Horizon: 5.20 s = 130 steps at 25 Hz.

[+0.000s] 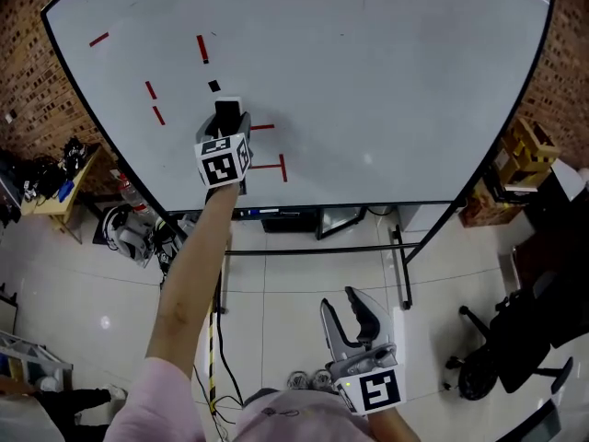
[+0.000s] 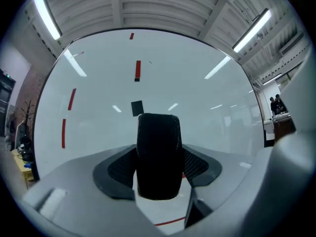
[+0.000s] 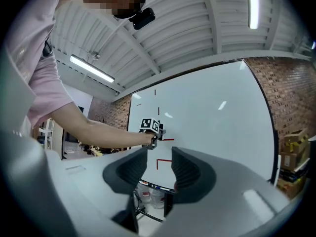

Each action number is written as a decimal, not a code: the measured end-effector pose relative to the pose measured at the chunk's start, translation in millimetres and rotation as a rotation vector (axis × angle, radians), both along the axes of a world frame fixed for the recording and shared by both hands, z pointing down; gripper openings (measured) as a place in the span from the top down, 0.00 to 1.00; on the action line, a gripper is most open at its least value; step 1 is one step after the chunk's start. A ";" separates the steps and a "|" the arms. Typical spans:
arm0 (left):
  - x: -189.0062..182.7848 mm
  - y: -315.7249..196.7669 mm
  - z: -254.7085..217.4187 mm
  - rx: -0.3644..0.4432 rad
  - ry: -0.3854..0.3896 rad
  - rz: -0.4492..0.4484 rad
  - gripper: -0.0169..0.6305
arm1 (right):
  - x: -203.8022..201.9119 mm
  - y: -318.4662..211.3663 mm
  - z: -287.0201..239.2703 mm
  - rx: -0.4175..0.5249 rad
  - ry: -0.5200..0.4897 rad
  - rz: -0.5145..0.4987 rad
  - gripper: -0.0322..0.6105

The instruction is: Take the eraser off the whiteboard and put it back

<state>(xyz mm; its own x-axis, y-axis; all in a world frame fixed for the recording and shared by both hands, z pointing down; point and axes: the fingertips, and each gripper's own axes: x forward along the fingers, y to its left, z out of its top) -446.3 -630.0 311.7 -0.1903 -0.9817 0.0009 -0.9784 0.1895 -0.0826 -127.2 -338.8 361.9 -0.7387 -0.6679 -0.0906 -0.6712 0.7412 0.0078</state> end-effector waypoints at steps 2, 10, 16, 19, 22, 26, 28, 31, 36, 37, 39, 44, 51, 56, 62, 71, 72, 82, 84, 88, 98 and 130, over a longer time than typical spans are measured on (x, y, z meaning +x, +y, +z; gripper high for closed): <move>-3.1 -9.2 1.8 -0.008 0.000 -0.012 0.55 | 6.1 -1.6 2.5 -0.005 0.004 0.018 0.72; -2.5 -12.3 5.7 0.048 -0.053 -0.086 0.57 | 38.0 -16.4 13.5 -0.049 0.001 0.110 0.72; -1.7 -12.8 6.1 0.078 -0.051 -0.069 0.57 | 41.9 -14.3 19.2 -0.054 0.020 0.111 0.72; -2.2 -10.4 8.1 0.080 -0.055 -0.067 0.49 | 42.7 -11.0 20.8 -0.061 0.025 0.104 0.72; 0.0 -4.7 11.4 0.099 -0.047 -0.060 0.49 | 47.3 -10.2 23.2 -0.068 0.026 0.109 0.72; 1.0 22.4 3.6 0.208 0.008 -0.050 0.49 | 55.4 -11.2 24.4 -0.068 0.025 0.128 0.72; -9.2 39.9 0.0 0.270 0.056 -0.084 0.49 | 59.2 -12.7 26.7 -0.075 0.027 0.137 0.72; -30.2 41.3 5.8 0.232 0.086 -0.152 0.52 | 60.9 -12.0 27.6 -0.087 0.033 0.141 0.72; -26.8 35.9 2.6 0.134 0.057 -0.139 0.56 | 56.4 2.0 21.0 -0.074 0.036 0.127 0.72; -24.7 43.5 2.0 0.133 0.061 -0.136 0.56 | 56.3 6.1 19.8 -0.071 0.035 0.126 0.72; -15.6 70.1 2.7 0.149 0.063 -0.118 0.56 | 56.2 14.8 17.8 -0.066 0.030 0.127 0.72; 26.0 176.7 28.6 0.134 0.112 -0.004 0.56 | 54.5 31.1 12.0 -0.050 0.009 0.146 0.72; 97.1 311.2 30.6 0.198 0.100 0.122 0.56 | 65.7 46.3 -7.4 -0.007 -0.045 0.180 0.72; 135.7 383.8 2.1 0.256 0.040 0.129 0.56 | 76.4 70.5 -25.5 0.035 -0.066 0.158 0.72; 163.1 484.9 -22.2 0.291 0.042 0.031 0.56 | 110.1 109.9 -39.4 0.060 -0.067 0.116 0.72; 199.9 584.5 -42.9 0.333 0.016 -0.043 0.56 | 147.5 166.6 -47.4 0.075 -0.075 0.085 0.72; 202.3 592.8 -47.3 0.344 0.013 -0.044 0.56 | 149.6 173.2 -51.4 0.083 -0.078 0.083 0.72; 220.9 668.2 -62.5 0.399 0.000 0.035 0.56 | 157.6 266.7 -58.4 0.121 -0.068 0.103 0.72; 219.3 682.1 -60.5 0.385 0.007 0.041 0.56 | 155.1 288.9 -54.9 0.109 -0.056 0.112 0.72; 223.7 715.0 -62.5 0.386 -0.005 0.067 0.56 | 148.5 327.5 -50.1 0.093 -0.038 0.116 0.72; 261.1 748.6 -23.9 0.285 0.099 0.091 0.56 | 130.4 367.0 -84.8 0.181 -0.055 0.025 0.72; 292.5 738.2 -14.5 0.239 0.111 0.135 0.56 | 158.1 353.2 -51.2 0.101 -0.044 0.094 0.72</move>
